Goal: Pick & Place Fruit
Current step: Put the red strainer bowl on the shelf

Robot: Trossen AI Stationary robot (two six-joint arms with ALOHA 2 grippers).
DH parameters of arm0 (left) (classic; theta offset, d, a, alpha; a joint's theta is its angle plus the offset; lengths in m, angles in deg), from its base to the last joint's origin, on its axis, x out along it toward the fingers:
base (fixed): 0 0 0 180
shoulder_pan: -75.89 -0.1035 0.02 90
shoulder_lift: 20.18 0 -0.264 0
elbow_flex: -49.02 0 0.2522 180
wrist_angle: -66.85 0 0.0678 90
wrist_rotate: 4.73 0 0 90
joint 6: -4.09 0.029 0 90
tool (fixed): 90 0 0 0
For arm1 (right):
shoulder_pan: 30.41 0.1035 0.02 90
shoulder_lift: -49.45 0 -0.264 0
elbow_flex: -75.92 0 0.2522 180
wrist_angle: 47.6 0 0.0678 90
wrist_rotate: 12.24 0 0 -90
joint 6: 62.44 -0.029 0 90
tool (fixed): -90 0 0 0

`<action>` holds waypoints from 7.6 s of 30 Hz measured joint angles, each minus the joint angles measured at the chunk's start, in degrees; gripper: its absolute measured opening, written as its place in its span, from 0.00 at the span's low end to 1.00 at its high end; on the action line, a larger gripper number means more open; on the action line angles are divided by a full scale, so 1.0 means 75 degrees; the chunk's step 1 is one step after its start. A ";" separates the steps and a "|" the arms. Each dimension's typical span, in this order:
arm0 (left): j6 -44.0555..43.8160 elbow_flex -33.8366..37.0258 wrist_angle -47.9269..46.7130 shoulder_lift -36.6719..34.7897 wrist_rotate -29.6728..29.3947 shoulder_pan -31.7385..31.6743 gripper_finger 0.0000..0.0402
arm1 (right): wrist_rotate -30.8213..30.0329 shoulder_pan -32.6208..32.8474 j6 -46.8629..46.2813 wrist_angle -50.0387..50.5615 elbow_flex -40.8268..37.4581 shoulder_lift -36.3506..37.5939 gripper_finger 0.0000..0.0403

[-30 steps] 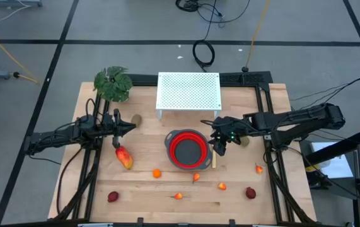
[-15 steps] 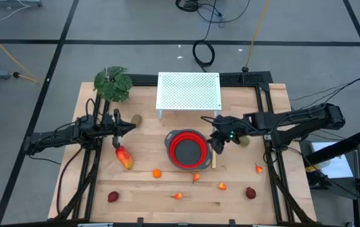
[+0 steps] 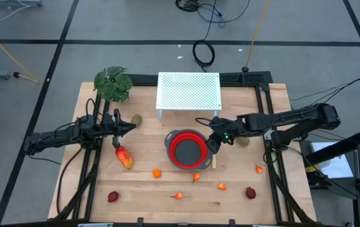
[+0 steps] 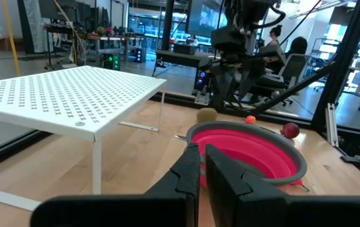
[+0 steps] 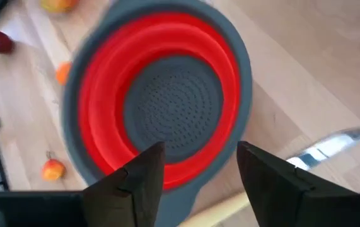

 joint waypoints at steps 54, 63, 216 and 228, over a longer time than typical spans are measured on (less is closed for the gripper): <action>-0.0239 0.0001 0.0000 0.0000 0.0003 0.0000 0.06 | 0.0793 -0.0635 -0.0463 0.0277 0.0340 -0.1586 0.58; -0.0674 -0.0002 0.0006 0.0000 0.0007 0.0000 0.06 | 0.0990 -0.0635 -0.0479 0.0119 0.0333 -0.1936 0.49; -0.2381 -0.9899 -0.4246 1.1095 -0.2600 0.1685 0.64 | -0.1047 -0.0151 0.1915 0.2815 0.3890 -0.1744 0.03; -0.2354 -0.9888 -0.4293 1.1395 -0.2614 0.1732 0.54 | -0.1184 0.0127 0.1460 0.2108 0.3890 -0.1749 0.03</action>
